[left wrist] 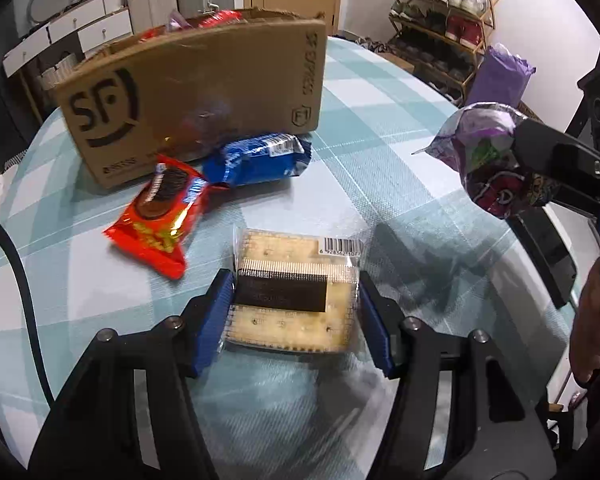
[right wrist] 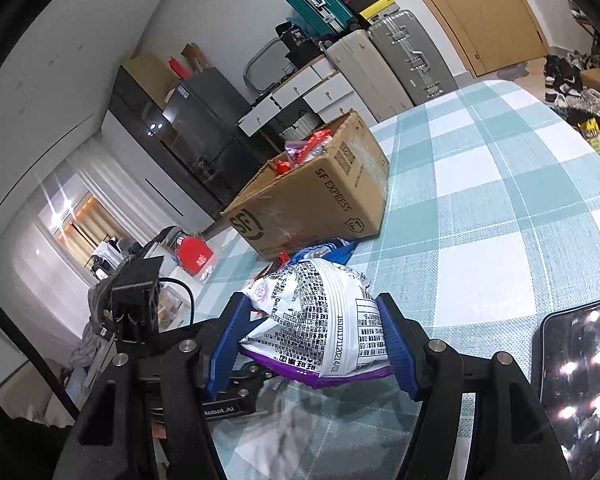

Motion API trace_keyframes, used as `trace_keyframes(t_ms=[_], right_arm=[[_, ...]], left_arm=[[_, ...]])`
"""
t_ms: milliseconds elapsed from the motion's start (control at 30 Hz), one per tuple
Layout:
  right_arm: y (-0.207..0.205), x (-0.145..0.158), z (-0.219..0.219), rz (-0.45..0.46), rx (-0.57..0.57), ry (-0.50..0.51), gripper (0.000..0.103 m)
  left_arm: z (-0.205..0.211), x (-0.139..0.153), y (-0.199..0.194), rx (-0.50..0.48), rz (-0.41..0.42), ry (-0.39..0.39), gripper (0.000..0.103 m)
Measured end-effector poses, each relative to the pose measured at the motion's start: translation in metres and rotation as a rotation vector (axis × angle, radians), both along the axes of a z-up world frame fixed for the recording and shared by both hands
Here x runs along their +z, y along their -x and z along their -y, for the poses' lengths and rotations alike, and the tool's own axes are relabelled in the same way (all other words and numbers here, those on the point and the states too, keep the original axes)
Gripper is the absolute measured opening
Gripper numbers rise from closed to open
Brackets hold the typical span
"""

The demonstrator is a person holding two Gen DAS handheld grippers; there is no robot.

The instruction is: Organize snacks

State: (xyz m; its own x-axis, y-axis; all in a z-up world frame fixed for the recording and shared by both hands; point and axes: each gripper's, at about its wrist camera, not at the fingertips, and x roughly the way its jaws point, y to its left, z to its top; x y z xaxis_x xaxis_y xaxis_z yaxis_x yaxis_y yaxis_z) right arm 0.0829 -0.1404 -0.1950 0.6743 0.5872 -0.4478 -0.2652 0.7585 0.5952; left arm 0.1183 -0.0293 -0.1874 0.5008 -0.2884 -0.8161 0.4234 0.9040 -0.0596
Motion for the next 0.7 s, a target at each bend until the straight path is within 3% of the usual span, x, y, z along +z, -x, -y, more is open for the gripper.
trace_keyframes(t_ms=[700], right_arm=[[0.000, 0.057, -0.030, 0.099, 0.059, 0.034, 0.065]], left_arm=[[-0.075, 0.086, 0.019, 0.113, 0.057, 0.157, 0.058]])
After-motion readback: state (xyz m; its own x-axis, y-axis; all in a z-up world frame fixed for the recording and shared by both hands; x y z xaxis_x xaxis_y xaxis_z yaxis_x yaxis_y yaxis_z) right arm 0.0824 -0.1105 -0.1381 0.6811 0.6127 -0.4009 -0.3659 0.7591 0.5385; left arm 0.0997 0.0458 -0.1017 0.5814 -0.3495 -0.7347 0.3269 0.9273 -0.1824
